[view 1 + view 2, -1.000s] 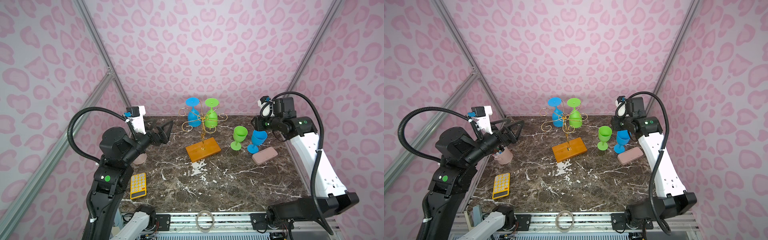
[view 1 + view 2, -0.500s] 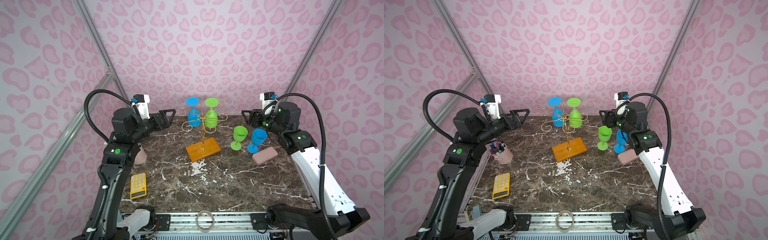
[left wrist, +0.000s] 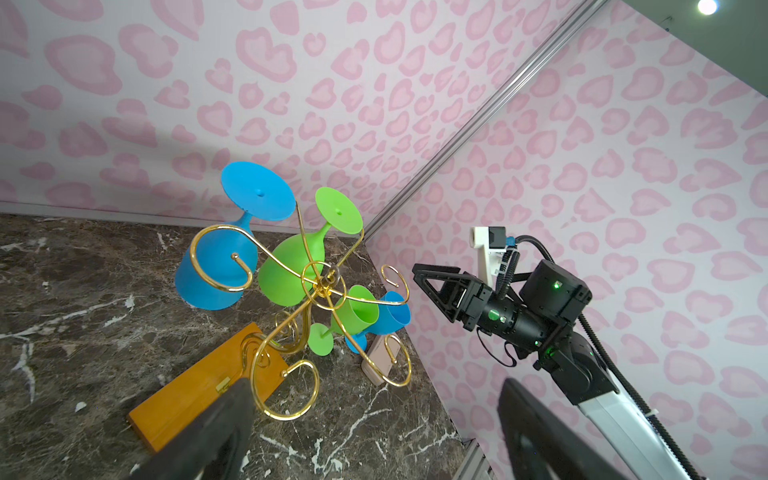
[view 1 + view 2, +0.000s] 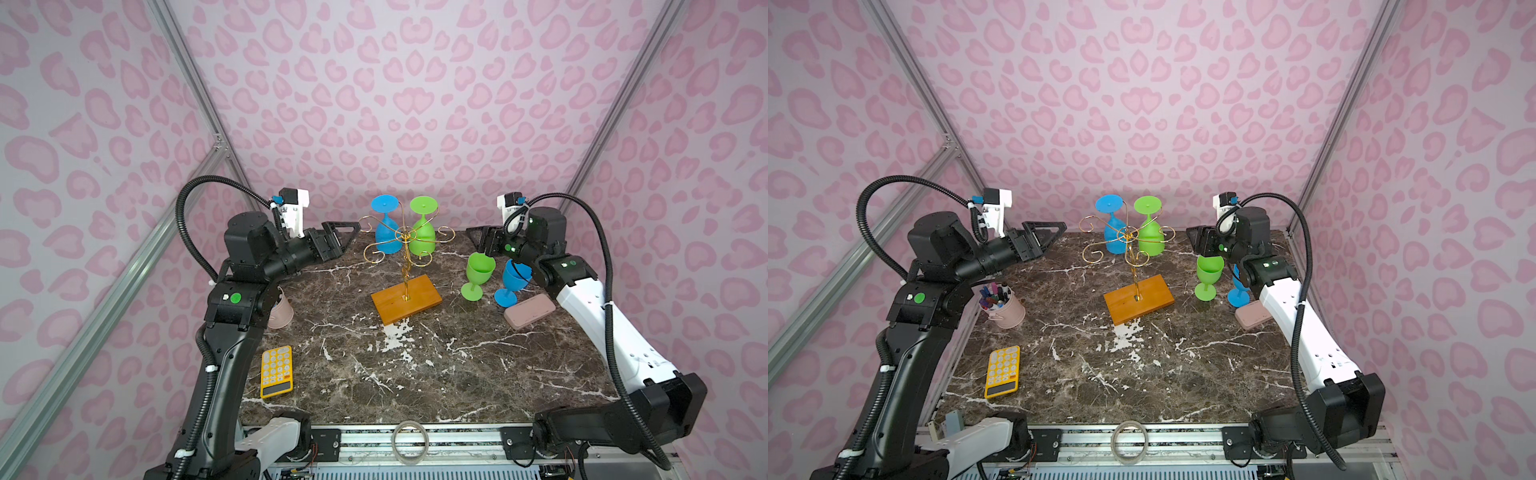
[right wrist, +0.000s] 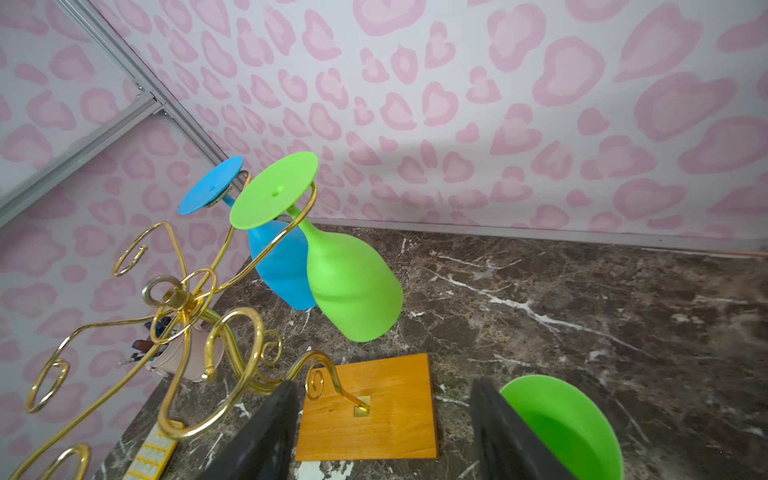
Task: Take the wine glass off the wine glass rack
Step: 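Move the left gripper to the rack stem while the right nears the green glass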
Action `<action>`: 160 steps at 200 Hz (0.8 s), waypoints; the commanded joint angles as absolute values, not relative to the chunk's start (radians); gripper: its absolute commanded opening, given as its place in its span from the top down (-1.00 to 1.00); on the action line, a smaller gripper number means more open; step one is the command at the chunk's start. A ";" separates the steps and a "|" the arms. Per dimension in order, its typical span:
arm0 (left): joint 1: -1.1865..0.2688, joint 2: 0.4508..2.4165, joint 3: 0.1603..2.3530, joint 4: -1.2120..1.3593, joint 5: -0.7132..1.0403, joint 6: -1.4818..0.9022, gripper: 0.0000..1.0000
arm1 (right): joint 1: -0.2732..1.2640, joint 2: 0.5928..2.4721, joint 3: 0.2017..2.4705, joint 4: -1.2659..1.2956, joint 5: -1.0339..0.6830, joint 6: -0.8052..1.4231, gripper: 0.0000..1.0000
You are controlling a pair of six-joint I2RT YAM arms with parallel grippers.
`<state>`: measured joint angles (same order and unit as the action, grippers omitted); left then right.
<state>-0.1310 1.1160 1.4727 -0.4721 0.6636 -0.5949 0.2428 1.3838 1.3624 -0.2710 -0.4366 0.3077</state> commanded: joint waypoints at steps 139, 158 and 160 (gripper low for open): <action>-0.154 0.950 1.261 -0.385 0.656 -0.516 -0.81 | 0.295 1.300 1.090 0.020 -0.401 0.405 -0.24; -0.161 0.880 1.174 -0.344 0.604 -0.444 -0.84 | 0.296 1.271 1.076 0.017 -0.365 0.372 -0.26; -0.162 0.876 1.169 -0.344 0.600 -0.435 -0.84 | 0.296 1.272 1.078 0.016 -0.364 0.369 -0.26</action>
<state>-0.1577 0.9298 1.2316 -0.4088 0.6533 -0.5488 0.2943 1.2846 1.1019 0.0666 -0.4362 0.4282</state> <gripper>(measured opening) 0.911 0.622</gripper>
